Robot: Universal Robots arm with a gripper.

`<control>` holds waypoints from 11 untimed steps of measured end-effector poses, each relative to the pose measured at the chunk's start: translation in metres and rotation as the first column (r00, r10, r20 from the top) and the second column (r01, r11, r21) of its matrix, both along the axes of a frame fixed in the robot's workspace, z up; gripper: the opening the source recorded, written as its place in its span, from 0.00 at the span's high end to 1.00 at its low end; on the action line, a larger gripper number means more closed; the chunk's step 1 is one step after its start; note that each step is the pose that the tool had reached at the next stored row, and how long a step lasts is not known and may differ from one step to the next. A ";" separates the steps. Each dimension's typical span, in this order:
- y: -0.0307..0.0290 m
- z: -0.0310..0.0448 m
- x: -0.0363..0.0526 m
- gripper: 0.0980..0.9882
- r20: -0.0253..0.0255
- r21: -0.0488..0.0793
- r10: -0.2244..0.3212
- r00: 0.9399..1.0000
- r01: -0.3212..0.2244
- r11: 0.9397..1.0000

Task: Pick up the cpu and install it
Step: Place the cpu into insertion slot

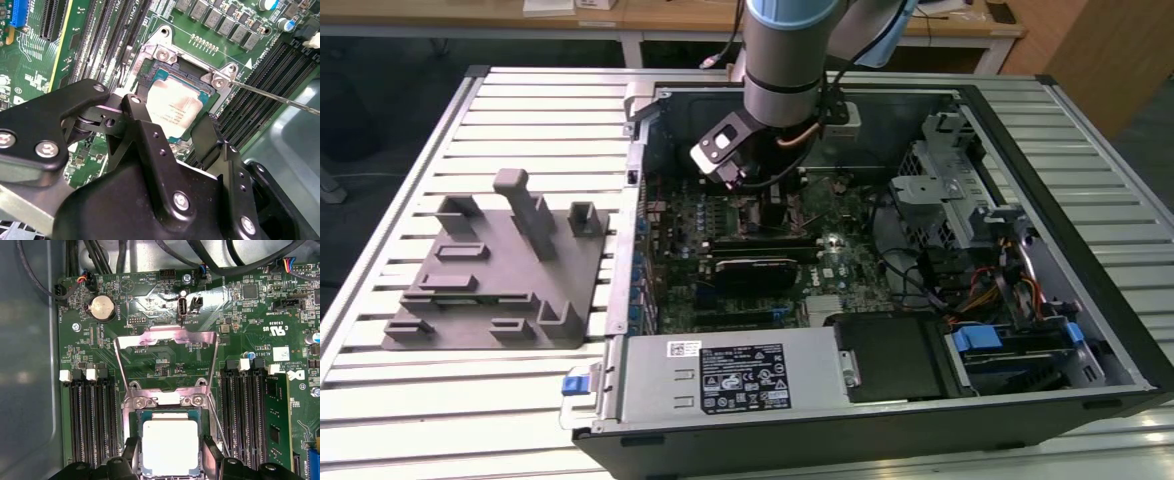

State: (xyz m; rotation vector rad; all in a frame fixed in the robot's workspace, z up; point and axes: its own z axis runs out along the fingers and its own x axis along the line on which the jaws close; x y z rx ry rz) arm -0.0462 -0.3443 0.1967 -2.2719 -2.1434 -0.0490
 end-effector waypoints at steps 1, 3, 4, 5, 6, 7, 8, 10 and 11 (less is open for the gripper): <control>0.0000 0.0000 0.0001 0.42 0.000 0.000 0.000 1.000 0.000 1.000; 0.0000 0.0001 0.0006 0.42 0.000 0.000 0.000 1.000 0.000 1.000; 0.0000 0.0001 0.0007 0.42 0.000 0.000 0.000 1.000 0.000 1.000; 0.0000 0.0001 0.0008 0.42 0.000 0.000 0.000 1.000 0.000 1.000; 0.0000 0.0001 0.0011 0.42 0.000 0.000 0.000 1.000 0.000 1.000; 0.0000 0.0001 0.0016 0.42 0.000 0.000 0.000 1.000 0.000 1.000; 0.0000 0.0001 0.0023 0.42 0.000 0.000 0.000 1.000 0.000 1.000; 0.0000 -0.0002 0.0032 0.42 0.000 0.000 0.000 1.000 0.000 1.000; 0.0000 -0.0006 0.0032 0.42 0.000 0.000 0.000 1.000 0.000 1.000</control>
